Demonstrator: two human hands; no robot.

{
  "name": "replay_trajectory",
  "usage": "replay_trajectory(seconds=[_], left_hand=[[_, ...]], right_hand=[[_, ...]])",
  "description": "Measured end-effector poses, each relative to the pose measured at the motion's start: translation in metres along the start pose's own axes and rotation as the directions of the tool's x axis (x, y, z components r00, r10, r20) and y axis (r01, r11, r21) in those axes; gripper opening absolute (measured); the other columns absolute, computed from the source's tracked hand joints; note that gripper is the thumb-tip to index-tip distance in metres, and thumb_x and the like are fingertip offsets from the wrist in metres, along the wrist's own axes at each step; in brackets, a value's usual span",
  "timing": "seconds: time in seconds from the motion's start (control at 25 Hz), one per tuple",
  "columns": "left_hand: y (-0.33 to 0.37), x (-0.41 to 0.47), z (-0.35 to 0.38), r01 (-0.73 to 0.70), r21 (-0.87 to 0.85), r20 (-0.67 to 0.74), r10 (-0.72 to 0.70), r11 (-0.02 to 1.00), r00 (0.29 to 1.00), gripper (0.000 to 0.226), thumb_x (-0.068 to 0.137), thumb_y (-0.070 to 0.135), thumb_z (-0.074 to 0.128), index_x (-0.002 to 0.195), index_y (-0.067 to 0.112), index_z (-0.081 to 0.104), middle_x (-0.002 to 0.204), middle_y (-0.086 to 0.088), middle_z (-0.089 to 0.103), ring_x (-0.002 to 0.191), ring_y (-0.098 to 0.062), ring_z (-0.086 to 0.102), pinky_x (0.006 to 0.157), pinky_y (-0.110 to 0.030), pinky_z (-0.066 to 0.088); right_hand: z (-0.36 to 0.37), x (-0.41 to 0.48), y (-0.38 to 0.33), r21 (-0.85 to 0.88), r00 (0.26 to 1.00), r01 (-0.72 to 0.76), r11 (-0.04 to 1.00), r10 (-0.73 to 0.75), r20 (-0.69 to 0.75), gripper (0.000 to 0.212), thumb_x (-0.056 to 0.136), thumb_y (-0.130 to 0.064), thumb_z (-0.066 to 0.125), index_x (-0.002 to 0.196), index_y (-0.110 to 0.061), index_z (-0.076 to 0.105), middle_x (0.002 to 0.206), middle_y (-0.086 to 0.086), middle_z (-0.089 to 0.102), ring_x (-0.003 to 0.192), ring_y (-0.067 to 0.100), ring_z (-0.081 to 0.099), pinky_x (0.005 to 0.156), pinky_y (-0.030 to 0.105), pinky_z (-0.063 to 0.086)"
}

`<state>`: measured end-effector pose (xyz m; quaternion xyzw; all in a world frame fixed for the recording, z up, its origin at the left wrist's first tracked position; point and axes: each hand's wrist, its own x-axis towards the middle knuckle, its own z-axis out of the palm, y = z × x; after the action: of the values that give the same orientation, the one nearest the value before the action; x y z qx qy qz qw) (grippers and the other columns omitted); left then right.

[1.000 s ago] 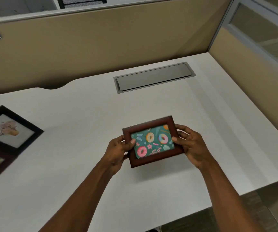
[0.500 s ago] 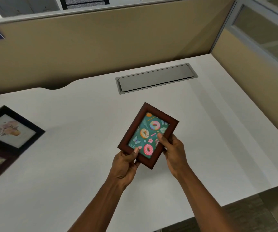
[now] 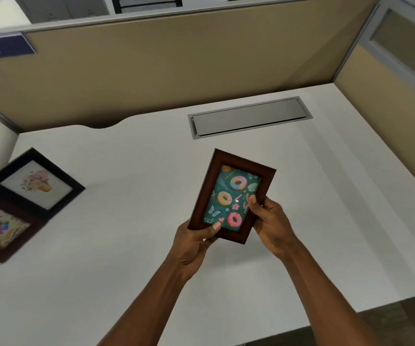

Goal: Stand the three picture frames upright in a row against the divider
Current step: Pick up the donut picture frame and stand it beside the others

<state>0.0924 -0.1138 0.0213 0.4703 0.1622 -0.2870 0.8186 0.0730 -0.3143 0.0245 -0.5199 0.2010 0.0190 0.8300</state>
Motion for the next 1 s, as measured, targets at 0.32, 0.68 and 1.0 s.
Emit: replay_trajectory(seconds=[0.32, 0.68, 1.0], left_hand=[[0.038, 0.006, -0.036, -0.074, 0.359, 0.159, 0.017, 0.931, 0.987, 0.055, 0.086, 0.015, 0.083, 0.137, 0.003, 0.065, 0.134, -0.017, 0.076, 0.127, -0.036, 0.072, 0.11, -0.051, 0.057], [0.034, -0.002, -0.052, -0.153, 0.475, 0.078, 0.131, 0.867, 0.988, 0.04, 0.094, 0.01, 0.079, 0.133, 0.014, 0.071, 0.129, -0.005, 0.08, 0.124, -0.024, 0.075, 0.109, -0.046, 0.058], [0.058, -0.005, -0.077, -0.163, 0.558, 0.09, 0.136, 0.814, 0.987, 0.05, 0.086, 0.016, 0.088, 0.131, 0.026, 0.07, 0.127, 0.005, 0.08, 0.12, -0.015, 0.076, 0.101, -0.034, 0.062]], right_hand=[[-0.001, 0.008, -0.008, -0.131, 0.971, -0.035, 0.991, 0.065, 0.23, 0.069, 0.076, -0.049, 0.085, 0.129, -0.008, 0.068, 0.129, 0.011, 0.077, 0.122, 0.027, 0.072, 0.094, 0.033, 0.061], [0.042, 0.013, 0.012, -0.14, 0.957, -0.039, 0.989, 0.078, 0.279, 0.067, 0.067, -0.055, 0.093, 0.113, -0.009, 0.08, 0.123, 0.016, 0.078, 0.115, 0.031, 0.076, 0.091, 0.034, 0.062], [0.062, 0.028, 0.033, -0.097, 0.957, -0.039, 0.994, 0.065, 0.283, 0.067, 0.075, -0.051, 0.086, 0.12, -0.002, 0.076, 0.127, 0.022, 0.075, 0.118, 0.037, 0.074, 0.094, 0.039, 0.062]])
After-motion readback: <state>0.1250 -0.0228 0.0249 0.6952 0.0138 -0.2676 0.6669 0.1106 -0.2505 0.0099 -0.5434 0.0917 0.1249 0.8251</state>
